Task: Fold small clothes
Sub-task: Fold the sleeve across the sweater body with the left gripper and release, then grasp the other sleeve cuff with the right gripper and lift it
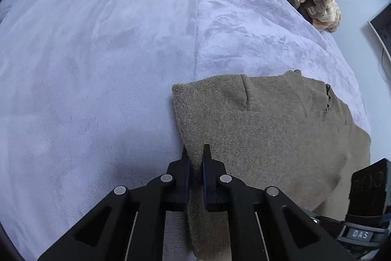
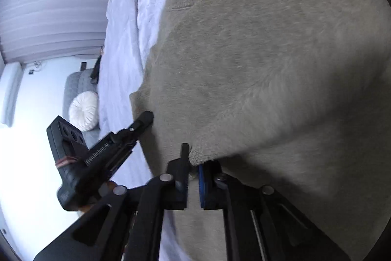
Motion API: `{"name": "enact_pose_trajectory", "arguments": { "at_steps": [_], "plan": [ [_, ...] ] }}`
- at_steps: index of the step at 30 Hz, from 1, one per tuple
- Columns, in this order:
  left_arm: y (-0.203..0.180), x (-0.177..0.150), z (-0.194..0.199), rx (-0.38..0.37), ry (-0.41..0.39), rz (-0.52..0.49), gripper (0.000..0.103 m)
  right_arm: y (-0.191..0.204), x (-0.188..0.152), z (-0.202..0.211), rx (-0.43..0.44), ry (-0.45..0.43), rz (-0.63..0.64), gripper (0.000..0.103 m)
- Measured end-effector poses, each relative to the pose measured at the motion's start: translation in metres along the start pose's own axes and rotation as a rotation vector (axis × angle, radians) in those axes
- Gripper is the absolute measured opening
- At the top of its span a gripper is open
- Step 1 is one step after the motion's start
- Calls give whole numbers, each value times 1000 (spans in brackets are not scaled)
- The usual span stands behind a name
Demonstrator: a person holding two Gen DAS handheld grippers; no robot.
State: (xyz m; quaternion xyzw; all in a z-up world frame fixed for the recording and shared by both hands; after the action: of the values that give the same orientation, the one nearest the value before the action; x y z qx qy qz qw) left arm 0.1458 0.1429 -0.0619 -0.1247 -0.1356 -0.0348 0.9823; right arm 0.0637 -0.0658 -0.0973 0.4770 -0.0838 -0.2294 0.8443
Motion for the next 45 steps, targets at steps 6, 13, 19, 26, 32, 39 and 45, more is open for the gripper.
{"name": "enact_pose_trajectory", "arguments": {
  "at_steps": [6,13,19,26,32,39,45],
  "plan": [
    [7,-4,-13,1,13,2,10,-24,-16,-16,-81,52,-23,7],
    [-4,-5,25,29,-56,-19,10,-43,7,96,-225,-119,71,67],
    [-32,-8,18,70,-67,-56,10,-101,58,163,-238,-257,-138,49],
    [-17,-25,-7,226,-37,-120,14,-91,61,163,-510,-225,8,10],
    [5,-18,39,262,-89,-17,24,-103,42,204,-524,-278,-51,13],
    [-43,-28,31,196,-74,-99,24,-69,57,199,-514,-300,131,17],
    [-50,-50,-6,234,-68,-109,24,-89,65,168,-514,-242,93,16]
  ]
}}
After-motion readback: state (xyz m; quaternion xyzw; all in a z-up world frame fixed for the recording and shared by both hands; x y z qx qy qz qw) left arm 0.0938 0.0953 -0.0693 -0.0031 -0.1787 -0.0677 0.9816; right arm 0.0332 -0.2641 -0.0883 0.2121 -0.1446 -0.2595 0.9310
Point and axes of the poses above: each gripper's, at about its wrist camera, not at the fingertips, and z roughly against the way its jaws point, y to its left, x to its top, the point moved 3 cm from there along -z, roughly the way its jaws point, and after that the axes turned 2 degrees about y, right-handed, at the moved point
